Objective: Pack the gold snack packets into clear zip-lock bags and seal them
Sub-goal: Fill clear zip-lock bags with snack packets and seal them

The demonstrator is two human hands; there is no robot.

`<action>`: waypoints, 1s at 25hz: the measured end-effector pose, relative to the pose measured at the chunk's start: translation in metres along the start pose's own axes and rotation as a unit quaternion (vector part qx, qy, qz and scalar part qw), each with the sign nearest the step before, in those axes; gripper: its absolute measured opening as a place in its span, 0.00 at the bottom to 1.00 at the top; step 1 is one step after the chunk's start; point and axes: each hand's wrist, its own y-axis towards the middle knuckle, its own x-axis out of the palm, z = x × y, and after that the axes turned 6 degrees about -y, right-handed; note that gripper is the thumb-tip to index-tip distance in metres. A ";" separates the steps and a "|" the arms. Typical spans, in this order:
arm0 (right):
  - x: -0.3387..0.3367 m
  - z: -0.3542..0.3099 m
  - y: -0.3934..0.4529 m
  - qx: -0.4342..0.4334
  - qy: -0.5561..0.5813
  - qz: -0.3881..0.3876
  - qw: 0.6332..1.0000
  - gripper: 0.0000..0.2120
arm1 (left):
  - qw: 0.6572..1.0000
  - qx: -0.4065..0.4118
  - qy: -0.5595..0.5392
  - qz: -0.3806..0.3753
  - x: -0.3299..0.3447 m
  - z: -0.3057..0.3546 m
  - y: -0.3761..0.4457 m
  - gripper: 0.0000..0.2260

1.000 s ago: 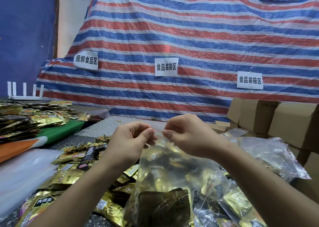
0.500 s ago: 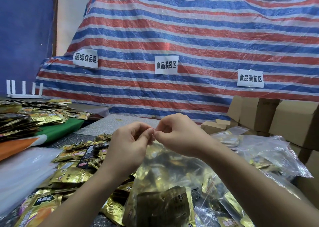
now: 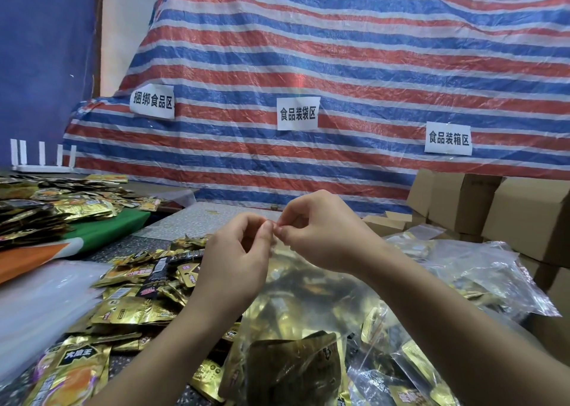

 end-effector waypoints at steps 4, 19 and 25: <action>-0.001 0.002 -0.002 0.002 0.000 -0.007 1.000 0.08 | 0.999 0.016 -0.013 -0.032 0.000 -0.004 -0.002 0.09; -0.010 0.022 -0.014 0.006 0.050 -0.014 0.999 0.09 | 0.994 0.098 0.056 0.003 0.002 0.001 0.002 0.12; -0.009 0.036 -0.024 0.016 0.026 -0.017 0.999 0.07 | 0.992 0.096 0.074 0.014 -0.004 0.000 0.005 0.13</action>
